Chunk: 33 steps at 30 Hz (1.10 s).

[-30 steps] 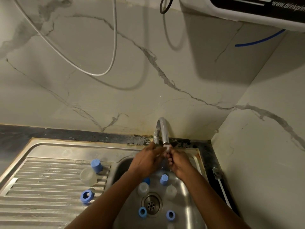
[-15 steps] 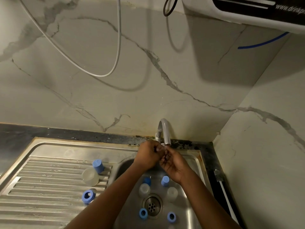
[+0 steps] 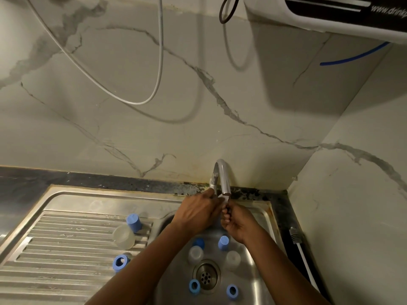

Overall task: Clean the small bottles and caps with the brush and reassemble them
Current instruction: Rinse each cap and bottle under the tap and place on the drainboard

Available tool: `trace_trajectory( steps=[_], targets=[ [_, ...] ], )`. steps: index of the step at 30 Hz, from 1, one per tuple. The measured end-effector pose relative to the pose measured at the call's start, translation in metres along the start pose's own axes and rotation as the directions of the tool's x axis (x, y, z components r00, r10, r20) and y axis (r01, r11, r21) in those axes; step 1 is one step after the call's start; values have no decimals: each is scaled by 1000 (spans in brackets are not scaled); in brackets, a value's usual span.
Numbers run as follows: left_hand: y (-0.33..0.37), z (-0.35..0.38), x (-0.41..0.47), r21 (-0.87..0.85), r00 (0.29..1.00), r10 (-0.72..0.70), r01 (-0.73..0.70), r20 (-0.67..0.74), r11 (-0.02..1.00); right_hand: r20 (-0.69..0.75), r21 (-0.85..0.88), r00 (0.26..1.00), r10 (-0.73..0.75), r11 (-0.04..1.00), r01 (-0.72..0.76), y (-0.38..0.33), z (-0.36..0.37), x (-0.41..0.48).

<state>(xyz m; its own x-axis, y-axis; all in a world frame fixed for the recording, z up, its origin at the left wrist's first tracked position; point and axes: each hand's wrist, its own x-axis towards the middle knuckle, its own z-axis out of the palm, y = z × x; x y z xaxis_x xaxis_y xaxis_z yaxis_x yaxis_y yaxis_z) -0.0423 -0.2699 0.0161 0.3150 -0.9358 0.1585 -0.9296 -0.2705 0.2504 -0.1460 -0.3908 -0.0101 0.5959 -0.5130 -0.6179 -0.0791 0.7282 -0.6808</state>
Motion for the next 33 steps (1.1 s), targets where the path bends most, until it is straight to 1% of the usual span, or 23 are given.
trace_trajectory(
  steps=[2, 4, 7, 9, 14, 18, 20, 23, 25, 28, 30, 33],
  targets=[
    [-4, 5, 0, -94, 1000, -23, 23, 4, 995, 16, 55, 1000, -13, 998, 12, 4, -1, 0],
    [-6, 10, 1, -211, 998, -65, 59, -22, 976, 52, 136, 998, -28, 990, 20, 6, -3, -5],
    [-5, 14, 4, -388, 986, -161, 131, -47, 913, 122, 214, 992, -37, 977, 11, 6, -7, -9],
    [-2, 13, 4, -487, 978, -203, 151, -55, 860, 122, 205, 992, -37, 979, 11, 7, -8, -10],
    [0, 14, 3, -554, 970, -228, 149, -77, 819, 30, 26, 997, -77, 997, 76, 5, -5, -12],
    [-2, 17, -1, -527, 984, -148, 74, -100, 847, -7, -109, 995, -99, 989, 97, 2, -3, -17],
    [-1, 18, -4, -501, 990, -114, 60, -78, 863, -29, -139, 993, -114, 984, 109, 2, -4, -19],
    [-1, 18, -9, -498, 987, -131, 67, -94, 864, -40, -193, 984, -172, 968, 161, 4, -4, -22],
    [-2, 16, -14, -537, 979, -179, 96, -103, 838, -34, -224, 973, -226, 951, 213, 8, -5, -23],
    [-7, 10, -24, -603, 959, -276, 183, -65, 777, -35, -327, 956, -292, 907, 265, 13, -8, -25],
    [-12, 7, -33, -619, 952, -303, 216, -37, 756, -5, -421, 948, -317, 861, 286, 18, -11, -27],
    [-16, 3, -44, -633, 949, -316, 240, -7, 736, 66, -578, 920, -385, 737, 350, 24, -10, -31]
  ],
)
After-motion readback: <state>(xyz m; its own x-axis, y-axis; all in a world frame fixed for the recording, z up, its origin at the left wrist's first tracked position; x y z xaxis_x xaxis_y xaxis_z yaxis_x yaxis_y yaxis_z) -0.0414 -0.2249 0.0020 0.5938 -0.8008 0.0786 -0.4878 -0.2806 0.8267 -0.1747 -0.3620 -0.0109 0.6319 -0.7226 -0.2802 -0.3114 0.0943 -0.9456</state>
